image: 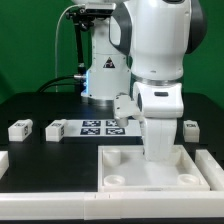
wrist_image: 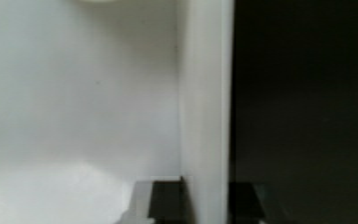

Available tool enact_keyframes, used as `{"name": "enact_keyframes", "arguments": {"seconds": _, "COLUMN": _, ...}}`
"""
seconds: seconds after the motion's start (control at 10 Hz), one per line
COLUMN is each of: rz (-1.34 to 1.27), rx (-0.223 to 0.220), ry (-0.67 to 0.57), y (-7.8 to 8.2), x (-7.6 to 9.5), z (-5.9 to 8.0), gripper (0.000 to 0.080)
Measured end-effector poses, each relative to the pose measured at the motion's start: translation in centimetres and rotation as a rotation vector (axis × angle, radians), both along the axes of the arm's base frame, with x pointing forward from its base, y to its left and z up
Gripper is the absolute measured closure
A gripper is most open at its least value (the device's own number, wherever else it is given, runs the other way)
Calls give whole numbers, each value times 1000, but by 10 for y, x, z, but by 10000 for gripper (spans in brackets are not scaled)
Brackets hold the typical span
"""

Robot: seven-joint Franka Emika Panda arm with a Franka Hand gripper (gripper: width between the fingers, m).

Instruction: Assemble one leg

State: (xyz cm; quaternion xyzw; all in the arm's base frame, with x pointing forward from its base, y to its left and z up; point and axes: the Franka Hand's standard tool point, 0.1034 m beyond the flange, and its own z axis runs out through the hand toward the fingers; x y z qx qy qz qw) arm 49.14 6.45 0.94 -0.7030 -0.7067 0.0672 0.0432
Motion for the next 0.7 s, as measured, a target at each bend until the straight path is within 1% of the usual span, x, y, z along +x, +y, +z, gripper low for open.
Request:
{"name": "enact_keyframes", "arguments": {"seconds": 0.1, "rz": 1, "rx": -1, "ry": 0, "y": 5, "x": 3, "z": 0, "gripper": 716}}
{"name": "enact_keyframes", "arguments": {"seconds": 0.4, "rz": -14, "rx": -23, "ry": 41, "y": 16, "x": 3, "z": 2, "gripper": 716}}
{"name": "enact_keyframes", "arguments": {"seconds": 0.6, "rz": -3, "rx": -24, "ry": 40, "y": 16, "x": 3, "z": 3, "gripper": 716}}
{"name": "enact_keyframes", "arguments": {"seconds": 0.7, "rz": 8, "rx": -21, "ry": 40, "y": 13, "x": 3, "z": 4, "gripper": 655}}
